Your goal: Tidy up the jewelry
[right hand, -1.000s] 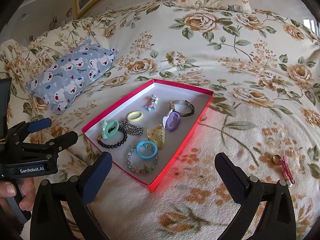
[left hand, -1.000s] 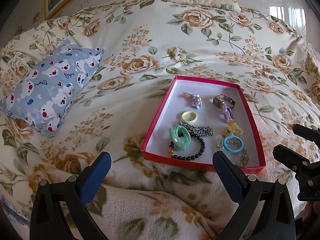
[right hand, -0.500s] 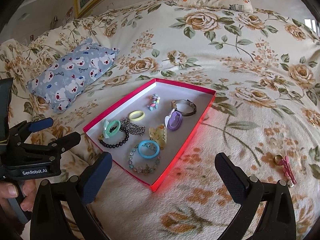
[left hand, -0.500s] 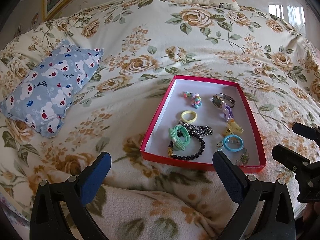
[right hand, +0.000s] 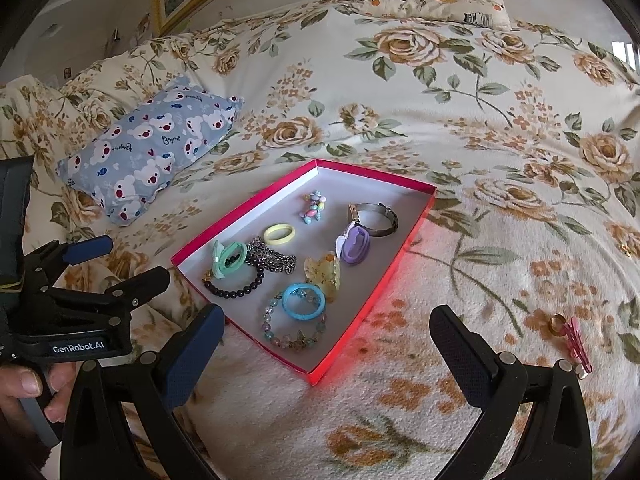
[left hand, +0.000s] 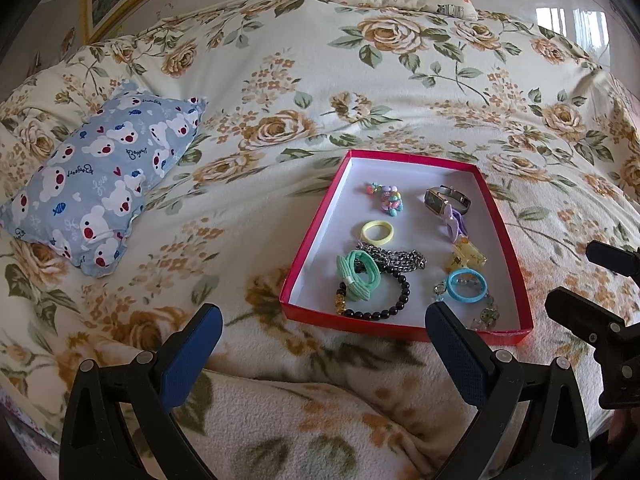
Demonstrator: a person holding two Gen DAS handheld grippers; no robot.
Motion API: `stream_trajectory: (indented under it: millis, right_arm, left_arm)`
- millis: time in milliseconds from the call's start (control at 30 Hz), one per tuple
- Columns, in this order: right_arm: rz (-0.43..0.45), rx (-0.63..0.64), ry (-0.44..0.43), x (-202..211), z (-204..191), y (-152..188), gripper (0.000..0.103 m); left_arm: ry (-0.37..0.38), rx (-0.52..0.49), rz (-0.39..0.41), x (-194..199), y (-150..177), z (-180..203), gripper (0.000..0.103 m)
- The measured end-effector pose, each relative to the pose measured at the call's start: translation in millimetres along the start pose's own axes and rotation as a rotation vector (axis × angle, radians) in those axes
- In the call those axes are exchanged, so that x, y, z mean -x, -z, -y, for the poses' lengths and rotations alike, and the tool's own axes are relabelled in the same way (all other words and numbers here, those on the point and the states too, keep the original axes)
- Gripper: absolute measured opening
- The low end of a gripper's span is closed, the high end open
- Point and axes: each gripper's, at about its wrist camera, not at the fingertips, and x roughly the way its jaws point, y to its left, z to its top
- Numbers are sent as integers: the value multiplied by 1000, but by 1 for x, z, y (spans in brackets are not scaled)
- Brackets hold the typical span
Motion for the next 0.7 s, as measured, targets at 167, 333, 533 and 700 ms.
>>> stream_trajectory:
  millis: [167,333,533,700]
  right_arm:
    - [0,0,0,0,0,0,103]
    - [-2,2,-3,2,-2,-1,103]
    - [-1,1,-1,1,-2,-1,103]
    - [-2,3,-3,2,-2,-2,103]
  left_arm:
    - [0,3,-1,0,-1,-2,102]
    - [4,2,0,0,-1,-2,102]
    - [5,2,0,0,-1,-2,102]
    - [7,4,-3,1,-1,-3,102]
